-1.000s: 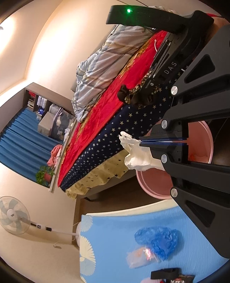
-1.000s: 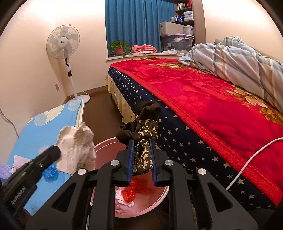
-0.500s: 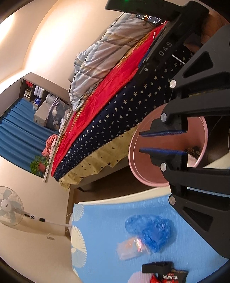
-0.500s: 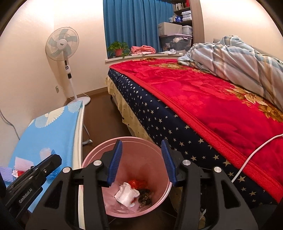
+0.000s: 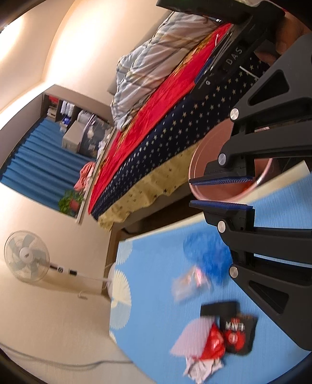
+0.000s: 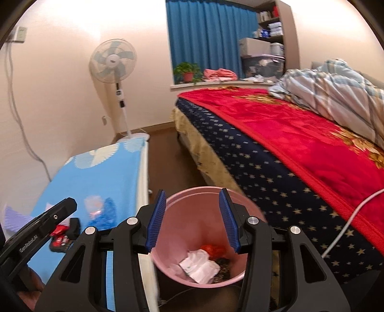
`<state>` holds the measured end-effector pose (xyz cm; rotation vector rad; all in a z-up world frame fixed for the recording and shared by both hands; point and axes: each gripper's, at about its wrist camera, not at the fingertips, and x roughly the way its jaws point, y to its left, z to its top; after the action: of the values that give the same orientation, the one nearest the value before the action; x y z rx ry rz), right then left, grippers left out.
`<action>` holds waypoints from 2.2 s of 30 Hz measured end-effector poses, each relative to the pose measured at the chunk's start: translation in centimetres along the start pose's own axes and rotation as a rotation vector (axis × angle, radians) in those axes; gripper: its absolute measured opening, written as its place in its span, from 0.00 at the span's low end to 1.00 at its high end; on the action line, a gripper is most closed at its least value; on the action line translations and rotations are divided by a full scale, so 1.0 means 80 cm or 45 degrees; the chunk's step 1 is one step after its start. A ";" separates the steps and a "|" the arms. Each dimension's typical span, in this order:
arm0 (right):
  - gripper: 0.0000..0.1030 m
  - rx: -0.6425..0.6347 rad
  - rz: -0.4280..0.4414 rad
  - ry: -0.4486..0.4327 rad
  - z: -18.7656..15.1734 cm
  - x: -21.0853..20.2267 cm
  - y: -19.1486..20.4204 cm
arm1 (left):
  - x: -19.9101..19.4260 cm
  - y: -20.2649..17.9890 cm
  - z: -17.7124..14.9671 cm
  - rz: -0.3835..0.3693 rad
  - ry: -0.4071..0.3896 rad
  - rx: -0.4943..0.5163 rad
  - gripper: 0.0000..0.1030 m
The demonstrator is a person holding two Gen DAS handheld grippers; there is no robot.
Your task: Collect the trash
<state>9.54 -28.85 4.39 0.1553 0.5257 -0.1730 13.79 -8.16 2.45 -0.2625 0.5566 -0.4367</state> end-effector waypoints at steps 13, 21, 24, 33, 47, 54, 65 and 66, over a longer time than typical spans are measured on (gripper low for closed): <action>0.45 -0.048 0.166 0.091 -0.023 0.051 0.071 | -0.029 0.085 -0.001 0.247 -0.032 -0.085 0.12; 0.45 -0.067 0.263 0.146 -0.034 0.093 0.117 | -0.037 0.124 0.000 0.418 -0.075 -0.118 0.13; 0.45 -0.076 0.291 0.168 -0.037 0.110 0.131 | -0.033 0.140 0.000 0.492 -0.082 -0.121 0.15; 0.55 -0.081 0.334 0.289 -0.060 0.159 0.155 | -0.013 0.182 -0.008 0.621 -0.025 -0.218 0.35; 0.47 -0.031 0.401 0.410 -0.076 0.196 0.162 | 0.006 0.199 -0.005 0.623 0.000 -0.259 0.35; 0.06 -0.086 0.443 0.401 -0.076 0.188 0.169 | 0.007 0.193 -0.004 0.565 0.013 -0.245 0.11; 0.02 -0.136 0.425 0.275 -0.058 0.144 0.162 | -0.012 0.164 0.007 0.543 -0.043 -0.132 0.11; 0.02 -0.137 0.421 0.267 -0.057 0.141 0.161 | -0.013 0.163 0.008 0.543 -0.045 -0.127 0.11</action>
<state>19.53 -16.87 -3.92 0.1539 0.7083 0.1958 17.59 3.80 -1.19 -0.2383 0.5823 0.0087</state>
